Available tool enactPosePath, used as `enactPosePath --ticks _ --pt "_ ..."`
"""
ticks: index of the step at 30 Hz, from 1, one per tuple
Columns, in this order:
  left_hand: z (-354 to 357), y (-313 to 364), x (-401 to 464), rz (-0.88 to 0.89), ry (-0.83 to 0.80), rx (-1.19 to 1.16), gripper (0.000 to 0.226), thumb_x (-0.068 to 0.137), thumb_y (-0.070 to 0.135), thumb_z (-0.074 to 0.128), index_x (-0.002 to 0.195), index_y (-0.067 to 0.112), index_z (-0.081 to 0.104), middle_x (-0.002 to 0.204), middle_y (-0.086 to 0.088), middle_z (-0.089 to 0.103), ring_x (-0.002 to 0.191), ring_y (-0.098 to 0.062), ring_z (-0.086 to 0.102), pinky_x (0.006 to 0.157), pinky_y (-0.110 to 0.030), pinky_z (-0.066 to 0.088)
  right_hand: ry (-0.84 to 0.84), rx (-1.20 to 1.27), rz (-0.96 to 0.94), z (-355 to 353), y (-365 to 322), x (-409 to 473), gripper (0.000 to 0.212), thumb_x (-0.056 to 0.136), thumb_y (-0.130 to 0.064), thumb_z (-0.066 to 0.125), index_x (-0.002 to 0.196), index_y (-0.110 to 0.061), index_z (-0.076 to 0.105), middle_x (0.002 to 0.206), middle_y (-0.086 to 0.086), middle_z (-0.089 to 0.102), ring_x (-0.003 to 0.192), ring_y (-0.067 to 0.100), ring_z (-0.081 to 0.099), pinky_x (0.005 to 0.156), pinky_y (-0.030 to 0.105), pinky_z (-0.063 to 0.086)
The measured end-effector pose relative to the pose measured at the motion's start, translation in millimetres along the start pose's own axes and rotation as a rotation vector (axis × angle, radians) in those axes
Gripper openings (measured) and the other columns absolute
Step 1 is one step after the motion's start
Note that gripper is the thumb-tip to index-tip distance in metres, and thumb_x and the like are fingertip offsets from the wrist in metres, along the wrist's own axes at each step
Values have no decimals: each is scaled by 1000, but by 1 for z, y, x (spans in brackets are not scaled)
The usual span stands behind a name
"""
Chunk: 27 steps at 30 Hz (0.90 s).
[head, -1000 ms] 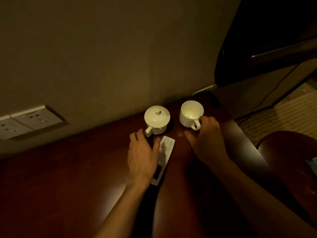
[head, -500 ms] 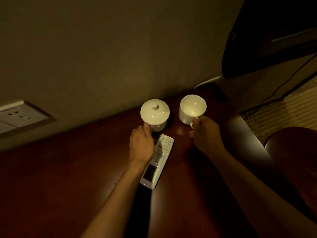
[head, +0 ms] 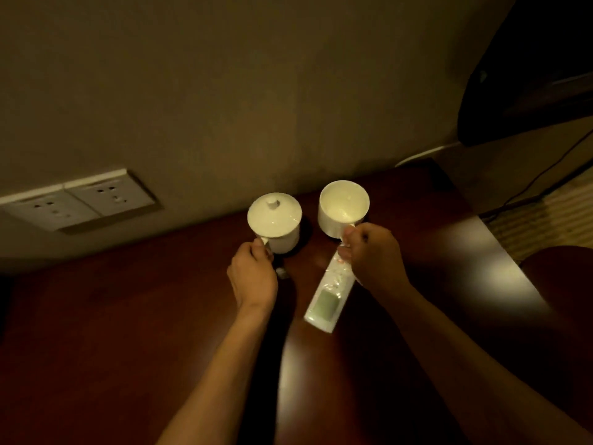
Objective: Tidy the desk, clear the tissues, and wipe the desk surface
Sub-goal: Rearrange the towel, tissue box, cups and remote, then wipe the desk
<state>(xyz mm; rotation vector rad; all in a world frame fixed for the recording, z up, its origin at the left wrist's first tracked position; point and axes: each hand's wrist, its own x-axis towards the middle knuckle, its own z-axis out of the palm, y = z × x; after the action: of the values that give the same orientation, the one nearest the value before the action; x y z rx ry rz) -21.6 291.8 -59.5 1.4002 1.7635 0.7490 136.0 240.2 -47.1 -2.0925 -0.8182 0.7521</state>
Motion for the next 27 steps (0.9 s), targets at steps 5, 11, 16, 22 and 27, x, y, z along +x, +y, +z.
enactPosePath --ticks 5,11,16,22,27 --pt "-79 -40 21 -6 146 -10 31 101 26 37 82 11 56 76 1 56 78 -21 52 68 -33 36 -141 135 -20 72 -43 -44 28 96 -25 51 80 -5 63 78 10 68 78 24 70 77 51 57" --pt "-175 -104 44 -72 314 -14 34 100 26 38 80 9 59 75 -2 58 77 -22 53 68 -34 35 -257 87 -94 170 -91 -101 33 95 -33 50 74 -10 62 73 3 67 76 21 69 77 52 57" --pt "-243 -151 56 -135 444 -82 32 100 27 39 83 11 61 77 0 59 79 -19 55 71 -33 37 -323 109 -64 248 -125 -139 31 96 -32 51 73 -15 63 75 1 68 76 17 70 79 49 57" --pt "-303 -191 86 -238 472 -154 32 100 29 39 87 10 61 77 1 58 65 -6 50 56 -23 32 -330 85 -82 316 -155 -170 31 97 -31 49 75 -14 62 76 2 67 80 18 68 83 46 56" --pt "-314 -210 96 -199 453 -199 33 100 27 40 91 5 62 74 0 58 62 -3 48 51 -13 36 -303 42 -84 344 -159 -179 32 98 -29 47 76 -11 62 76 6 67 79 21 68 77 41 55"
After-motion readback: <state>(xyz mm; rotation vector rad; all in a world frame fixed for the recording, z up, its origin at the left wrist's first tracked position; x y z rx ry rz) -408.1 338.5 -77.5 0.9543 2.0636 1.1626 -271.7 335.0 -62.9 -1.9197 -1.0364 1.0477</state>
